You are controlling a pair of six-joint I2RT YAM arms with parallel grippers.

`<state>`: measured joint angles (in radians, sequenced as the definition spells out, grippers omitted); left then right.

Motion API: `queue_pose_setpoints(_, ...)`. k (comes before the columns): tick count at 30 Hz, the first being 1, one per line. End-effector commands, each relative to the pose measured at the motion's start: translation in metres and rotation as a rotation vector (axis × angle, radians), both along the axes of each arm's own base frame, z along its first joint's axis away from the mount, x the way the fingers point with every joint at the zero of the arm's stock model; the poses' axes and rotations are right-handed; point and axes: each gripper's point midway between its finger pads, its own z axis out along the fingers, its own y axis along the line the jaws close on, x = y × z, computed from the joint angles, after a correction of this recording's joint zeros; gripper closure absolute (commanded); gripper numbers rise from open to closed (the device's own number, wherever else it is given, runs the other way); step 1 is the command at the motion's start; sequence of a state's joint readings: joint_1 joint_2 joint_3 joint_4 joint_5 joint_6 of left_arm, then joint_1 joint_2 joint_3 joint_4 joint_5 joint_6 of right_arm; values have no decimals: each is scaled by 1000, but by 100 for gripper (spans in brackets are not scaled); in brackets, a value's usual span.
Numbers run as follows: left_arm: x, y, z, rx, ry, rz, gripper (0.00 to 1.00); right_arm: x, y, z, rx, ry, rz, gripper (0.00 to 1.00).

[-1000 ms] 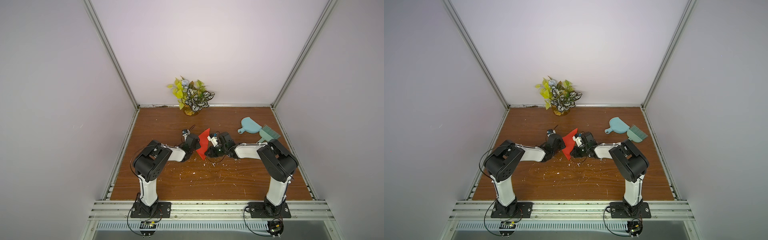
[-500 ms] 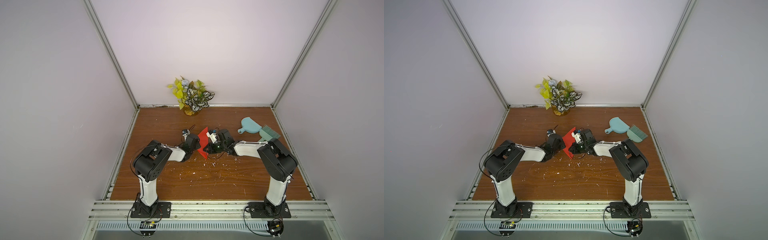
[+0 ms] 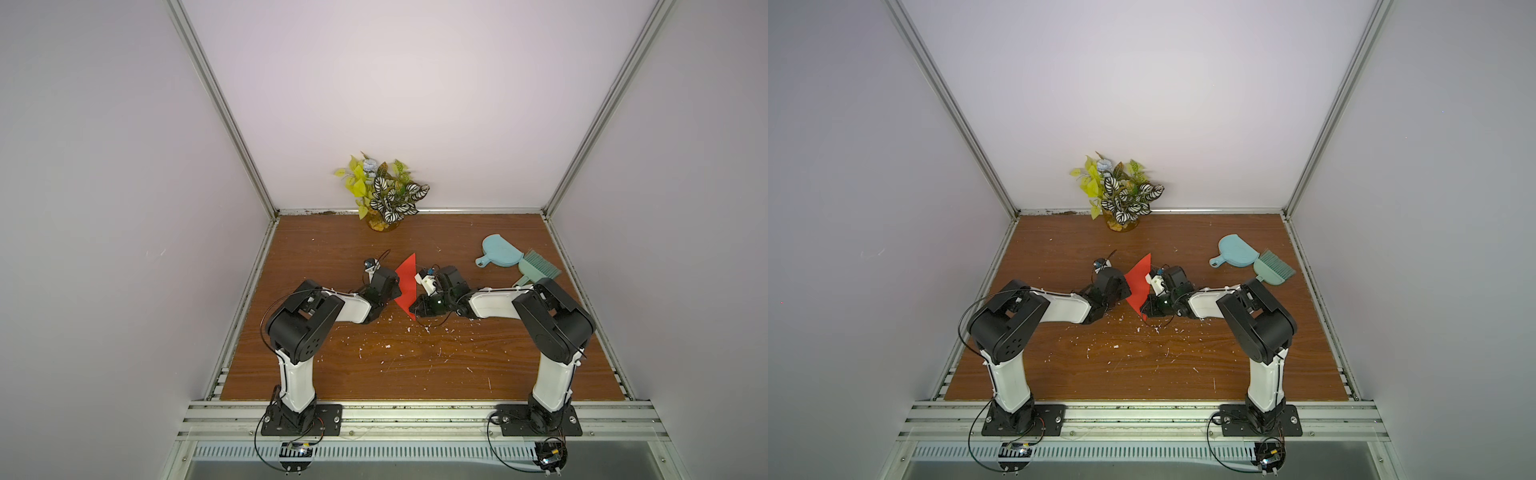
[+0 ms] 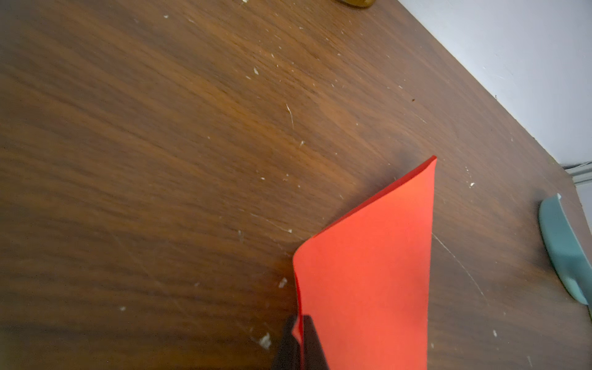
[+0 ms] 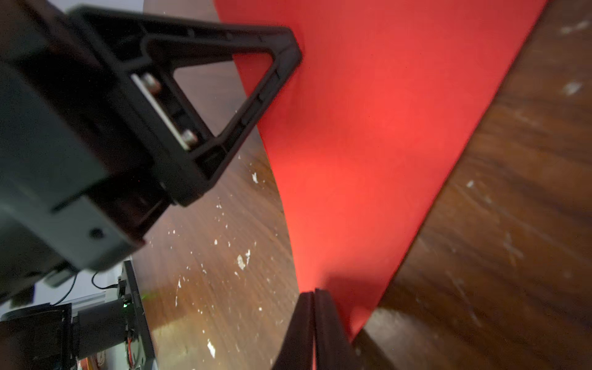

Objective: Fold the square paper diagonally
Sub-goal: Fold the paper at the center of the board.

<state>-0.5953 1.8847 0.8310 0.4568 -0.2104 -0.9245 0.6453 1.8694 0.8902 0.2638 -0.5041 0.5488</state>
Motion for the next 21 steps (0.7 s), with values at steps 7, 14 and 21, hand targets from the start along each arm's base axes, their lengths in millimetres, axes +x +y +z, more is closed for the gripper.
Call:
queue_pose_setpoints(7, -10, 5, -17, 40, 44, 6, 99, -25, -13, -4, -2, 52, -16, 91)
queue_pose_setpoints(14, -10, 6, -17, 40, 44, 7, 99, -33, -18, -2, -11, 55, -3, 91)
queue_pose_setpoints(21, -10, 7, -17, 43, 44, 9, 99, -45, -20, -3, -4, 69, 24, 91)
